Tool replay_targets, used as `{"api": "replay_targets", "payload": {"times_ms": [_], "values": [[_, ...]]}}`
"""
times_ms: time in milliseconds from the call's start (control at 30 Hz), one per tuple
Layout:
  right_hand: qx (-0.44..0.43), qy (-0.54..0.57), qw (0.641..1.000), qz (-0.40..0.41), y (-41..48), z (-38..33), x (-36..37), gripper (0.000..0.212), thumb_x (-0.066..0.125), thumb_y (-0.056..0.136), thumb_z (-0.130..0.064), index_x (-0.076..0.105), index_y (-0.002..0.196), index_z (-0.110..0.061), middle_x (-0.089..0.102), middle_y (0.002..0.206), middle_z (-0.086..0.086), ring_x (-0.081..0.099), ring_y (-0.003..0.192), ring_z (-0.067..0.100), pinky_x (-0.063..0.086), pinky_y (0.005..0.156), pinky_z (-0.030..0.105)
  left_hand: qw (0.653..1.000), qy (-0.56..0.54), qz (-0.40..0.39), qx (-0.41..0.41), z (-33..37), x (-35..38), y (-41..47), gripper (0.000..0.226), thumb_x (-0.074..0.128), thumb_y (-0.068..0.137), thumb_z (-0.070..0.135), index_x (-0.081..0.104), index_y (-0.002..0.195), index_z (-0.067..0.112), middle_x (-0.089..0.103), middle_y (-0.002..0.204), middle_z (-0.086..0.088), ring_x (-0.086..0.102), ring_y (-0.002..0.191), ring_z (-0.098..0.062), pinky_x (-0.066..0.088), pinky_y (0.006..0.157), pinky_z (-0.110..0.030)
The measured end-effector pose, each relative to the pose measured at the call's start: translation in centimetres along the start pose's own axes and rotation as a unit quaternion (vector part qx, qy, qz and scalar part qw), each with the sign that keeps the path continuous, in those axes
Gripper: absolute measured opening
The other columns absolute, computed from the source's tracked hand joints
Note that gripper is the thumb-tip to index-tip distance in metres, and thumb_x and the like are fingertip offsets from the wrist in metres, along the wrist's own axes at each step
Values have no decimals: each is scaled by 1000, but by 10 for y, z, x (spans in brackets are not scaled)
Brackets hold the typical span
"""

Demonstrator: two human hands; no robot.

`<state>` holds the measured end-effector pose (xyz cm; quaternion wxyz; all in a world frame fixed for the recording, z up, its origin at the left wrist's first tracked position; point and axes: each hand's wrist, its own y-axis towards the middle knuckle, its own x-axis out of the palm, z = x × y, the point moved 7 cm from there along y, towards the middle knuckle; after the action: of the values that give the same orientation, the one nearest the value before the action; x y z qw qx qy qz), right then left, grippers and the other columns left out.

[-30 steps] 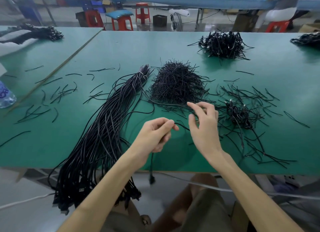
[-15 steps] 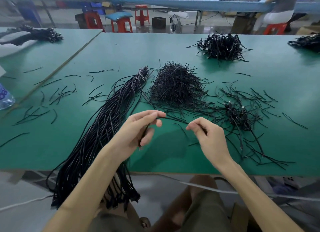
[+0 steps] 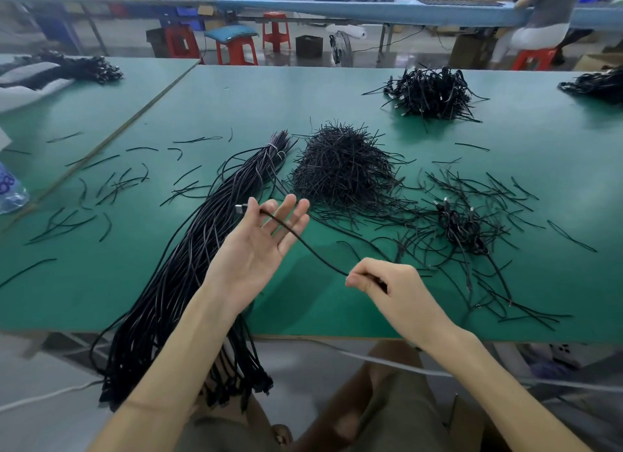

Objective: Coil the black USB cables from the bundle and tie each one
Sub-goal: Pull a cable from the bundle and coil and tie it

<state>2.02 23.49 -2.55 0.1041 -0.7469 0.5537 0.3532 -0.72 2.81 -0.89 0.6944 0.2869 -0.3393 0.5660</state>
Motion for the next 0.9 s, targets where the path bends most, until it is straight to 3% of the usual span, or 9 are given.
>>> {"api": "replay_targets", "payload": {"times_ms": [133,233,300,367,433,533,667,800,900], "values": [[16,6,998,-60,3,5,2,35,53,101,-47,67,77,-25,54,56,-20,45,49,4,35,54,15,994,-52,-89,-24,3,19,-6,42,35,109,46,64,96,18,59,72,12,49,54,-5,51,71,-23],[24,-18,997,-64,10,8,-8,54,47,97,-63,59,65,-21,48,51,-8,37,46,7,35,51,22,981,47,-180,-53,2,35,-16,50,33,108,49,59,77,19,40,47,12,26,40,-5,31,55,-21],[26,-43,997,-56,17,5,-17,62,48,96,-64,50,61,-12,50,53,2,40,48,9,44,56,35,940,230,-244,-62,-5,43,-26,48,40,106,48,62,75,19,47,47,14,32,39,-8,30,50,-24],[23,-53,998,-27,26,-1,-26,66,50,96,-61,41,61,-5,47,56,14,37,52,16,45,61,44,849,430,-295,-84,-22,46,-33,45,42,109,40,68,83,13,65,60,4,49,43,-15,33,49,-29],[13,-35,999,15,33,-12,-32,67,50,98,-58,36,60,-4,39,55,15,33,52,15,40,58,43,783,543,-288,-100,-37,44,-30,42,42,110,31,71,97,4,78,85,-6,70,65,-23,41,59,-34],[-4,28,998,64,37,-33,-31,67,48,101,-54,36,58,-5,35,51,6,31,51,10,33,55,39,736,637,-222,-62,-50,42,-18,39,48,104,41,72,122,17,73,111,-4,68,94,-25,48,85,-40],[-31,79,992,89,32,-58,-23,58,44,106,-45,38,58,-13,36,52,-7,32,53,6,28,52,22,827,543,-145,-33,-55,39,-12,45,46,104,38,65,127,5,67,118,-25,62,107,-43,44,108,-53],[-70,60,992,89,21,-70,-15,50,42,108,-39,47,63,-18,40,52,-11,39,49,9,29,52,18,958,263,-99,-50,-58,41,-13,58,40,104,45,55,136,-1,60,144,-13,54,137,-26,46,111,-35],[-69,67,994,47,14,-66,3,51,42,108,-40,48,65,-14,40,52,-11,37,48,10,29,52,20,993,77,-77,-48,-49,43,-7,66,25,107,46,43,147,-3,55,149,-14,53,138,-25,43,115,-38]]}}
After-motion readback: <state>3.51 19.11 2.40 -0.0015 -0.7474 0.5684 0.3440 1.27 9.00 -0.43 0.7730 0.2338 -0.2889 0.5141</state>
